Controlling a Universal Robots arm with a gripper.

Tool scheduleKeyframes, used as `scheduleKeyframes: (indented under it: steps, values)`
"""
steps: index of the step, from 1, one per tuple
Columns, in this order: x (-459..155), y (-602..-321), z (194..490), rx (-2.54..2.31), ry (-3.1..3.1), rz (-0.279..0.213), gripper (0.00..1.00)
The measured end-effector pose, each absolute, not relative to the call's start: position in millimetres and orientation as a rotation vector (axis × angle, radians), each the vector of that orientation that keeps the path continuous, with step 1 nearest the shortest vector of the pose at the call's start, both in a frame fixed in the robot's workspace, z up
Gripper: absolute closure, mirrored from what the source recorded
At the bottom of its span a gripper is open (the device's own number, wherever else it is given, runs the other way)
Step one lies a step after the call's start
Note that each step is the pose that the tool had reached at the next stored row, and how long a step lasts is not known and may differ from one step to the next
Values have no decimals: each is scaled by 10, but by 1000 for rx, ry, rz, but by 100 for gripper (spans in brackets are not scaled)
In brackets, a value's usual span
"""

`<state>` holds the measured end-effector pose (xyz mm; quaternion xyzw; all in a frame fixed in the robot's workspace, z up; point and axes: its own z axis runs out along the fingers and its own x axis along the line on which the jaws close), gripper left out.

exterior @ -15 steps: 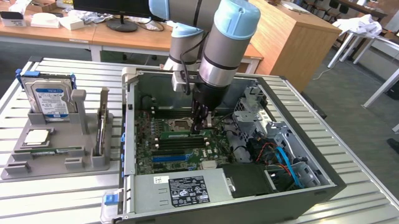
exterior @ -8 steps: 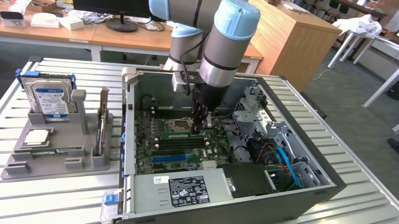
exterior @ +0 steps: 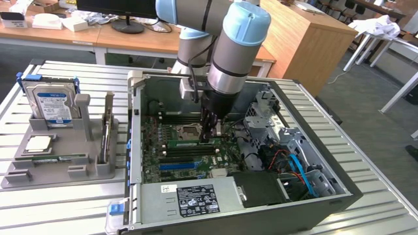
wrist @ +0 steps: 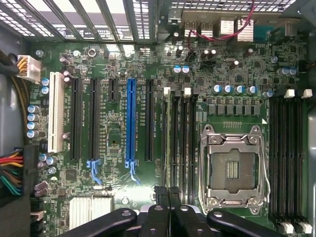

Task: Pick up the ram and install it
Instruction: 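Insert the ram into the slot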

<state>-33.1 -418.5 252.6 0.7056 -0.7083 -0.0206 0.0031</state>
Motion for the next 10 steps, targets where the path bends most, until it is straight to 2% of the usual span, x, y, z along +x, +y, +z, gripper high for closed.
scheduleKeyframes:
  steps: [10]
  values:
    - [-331, -4185, 2496, 2212, -2221, -64, 89]
